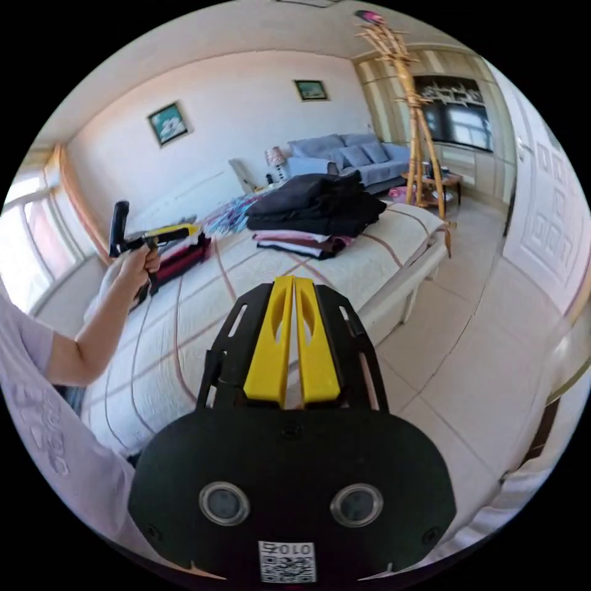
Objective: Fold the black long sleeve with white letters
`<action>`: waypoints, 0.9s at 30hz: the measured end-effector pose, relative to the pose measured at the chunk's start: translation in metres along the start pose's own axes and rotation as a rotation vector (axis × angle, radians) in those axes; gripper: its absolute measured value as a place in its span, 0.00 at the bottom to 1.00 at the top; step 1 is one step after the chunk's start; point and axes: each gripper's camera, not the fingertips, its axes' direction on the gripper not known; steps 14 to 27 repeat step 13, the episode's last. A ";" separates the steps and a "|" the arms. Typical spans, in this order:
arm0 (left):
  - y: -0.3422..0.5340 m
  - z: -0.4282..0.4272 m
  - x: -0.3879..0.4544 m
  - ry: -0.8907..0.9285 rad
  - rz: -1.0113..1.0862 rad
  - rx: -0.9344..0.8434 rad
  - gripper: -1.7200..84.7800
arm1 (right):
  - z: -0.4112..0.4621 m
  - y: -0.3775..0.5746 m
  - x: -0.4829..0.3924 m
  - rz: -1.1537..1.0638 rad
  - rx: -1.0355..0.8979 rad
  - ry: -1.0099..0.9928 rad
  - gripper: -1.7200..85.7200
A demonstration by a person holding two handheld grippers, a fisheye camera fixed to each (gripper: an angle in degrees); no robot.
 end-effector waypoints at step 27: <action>0.107 -0.115 -0.020 -0.853 -0.087 0.005 0.13 | -0.056 0.045 -0.085 -0.110 0.021 0.001 0.05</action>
